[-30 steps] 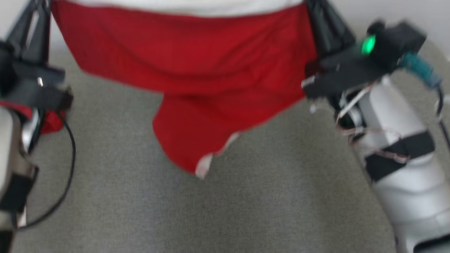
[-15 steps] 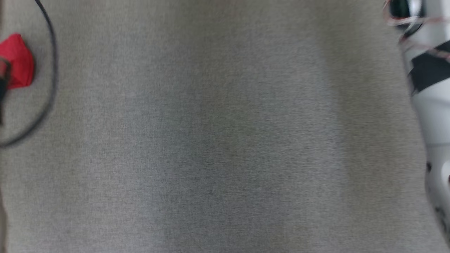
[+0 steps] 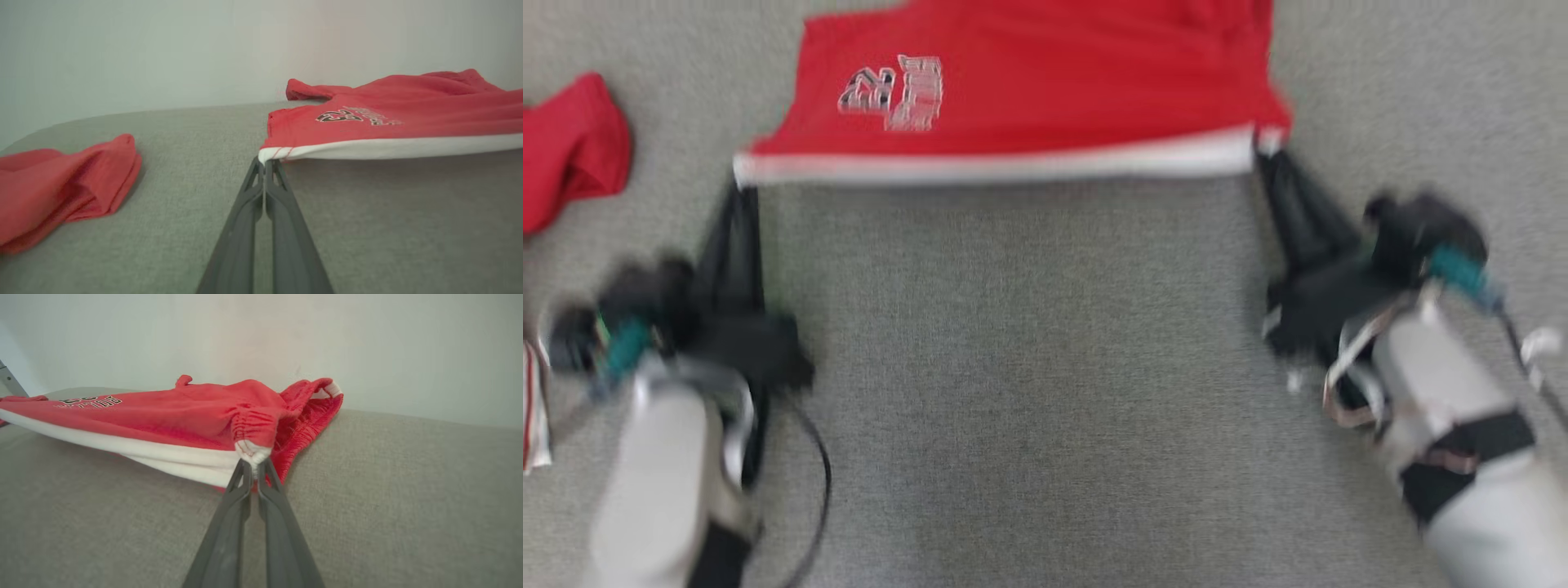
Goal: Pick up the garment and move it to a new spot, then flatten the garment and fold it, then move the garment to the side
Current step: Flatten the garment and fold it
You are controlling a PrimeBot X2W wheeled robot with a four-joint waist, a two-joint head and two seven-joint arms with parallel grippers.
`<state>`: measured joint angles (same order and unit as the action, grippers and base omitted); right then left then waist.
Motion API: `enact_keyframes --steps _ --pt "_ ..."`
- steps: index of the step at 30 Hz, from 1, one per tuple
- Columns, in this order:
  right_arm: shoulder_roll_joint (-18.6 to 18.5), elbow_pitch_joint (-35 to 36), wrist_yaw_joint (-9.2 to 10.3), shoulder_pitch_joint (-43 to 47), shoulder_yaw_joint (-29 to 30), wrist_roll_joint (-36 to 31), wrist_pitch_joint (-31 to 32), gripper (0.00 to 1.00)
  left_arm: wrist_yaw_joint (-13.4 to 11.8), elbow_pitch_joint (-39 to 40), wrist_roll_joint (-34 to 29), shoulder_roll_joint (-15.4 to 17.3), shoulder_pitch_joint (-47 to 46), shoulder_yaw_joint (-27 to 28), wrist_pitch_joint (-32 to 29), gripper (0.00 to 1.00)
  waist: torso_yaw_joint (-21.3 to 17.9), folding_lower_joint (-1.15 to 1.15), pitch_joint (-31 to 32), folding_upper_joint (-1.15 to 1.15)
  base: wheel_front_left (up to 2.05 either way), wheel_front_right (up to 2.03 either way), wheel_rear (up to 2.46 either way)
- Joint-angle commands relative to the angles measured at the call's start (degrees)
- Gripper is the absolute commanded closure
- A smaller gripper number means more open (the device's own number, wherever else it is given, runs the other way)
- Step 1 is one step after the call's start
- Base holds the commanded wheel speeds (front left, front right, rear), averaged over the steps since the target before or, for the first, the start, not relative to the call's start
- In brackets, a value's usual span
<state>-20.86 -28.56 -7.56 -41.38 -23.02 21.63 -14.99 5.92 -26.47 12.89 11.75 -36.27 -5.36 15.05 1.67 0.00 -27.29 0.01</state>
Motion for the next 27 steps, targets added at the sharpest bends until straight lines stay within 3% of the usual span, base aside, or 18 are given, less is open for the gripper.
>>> enact_keyframes --steps 1,12,20,27 --pt "-0.9 1.1 0.15 3.0 0.6 1.1 -0.3 1.00 0.1 -0.6 -0.4 -0.3 3.3 1.0 0.2 1.00 -1.6 0.00 4.3 -0.01 0.00 0.00 0.00" --pt "1.1 3.3 0.20 23.6 6.2 2.1 -0.3 1.00 1.1 -2.3 -1.9 -5.6 20.8 6.1 0.2 1.00 -1.4 0.00 15.8 -0.01 0.00 0.00 0.00" --pt "5.2 2.0 0.20 35.6 7.9 1.2 -0.3 1.00 1.4 -2.7 -2.6 -6.3 32.3 5.2 0.2 1.00 -1.3 0.00 24.7 -0.01 0.00 0.00 0.00" --pt "6.2 0.7 0.20 41.9 6.6 0.5 -0.3 1.00 1.4 -2.6 -1.5 -6.1 38.5 5.4 0.2 1.00 -1.2 0.00 28.5 -0.01 0.00 0.00 0.00"
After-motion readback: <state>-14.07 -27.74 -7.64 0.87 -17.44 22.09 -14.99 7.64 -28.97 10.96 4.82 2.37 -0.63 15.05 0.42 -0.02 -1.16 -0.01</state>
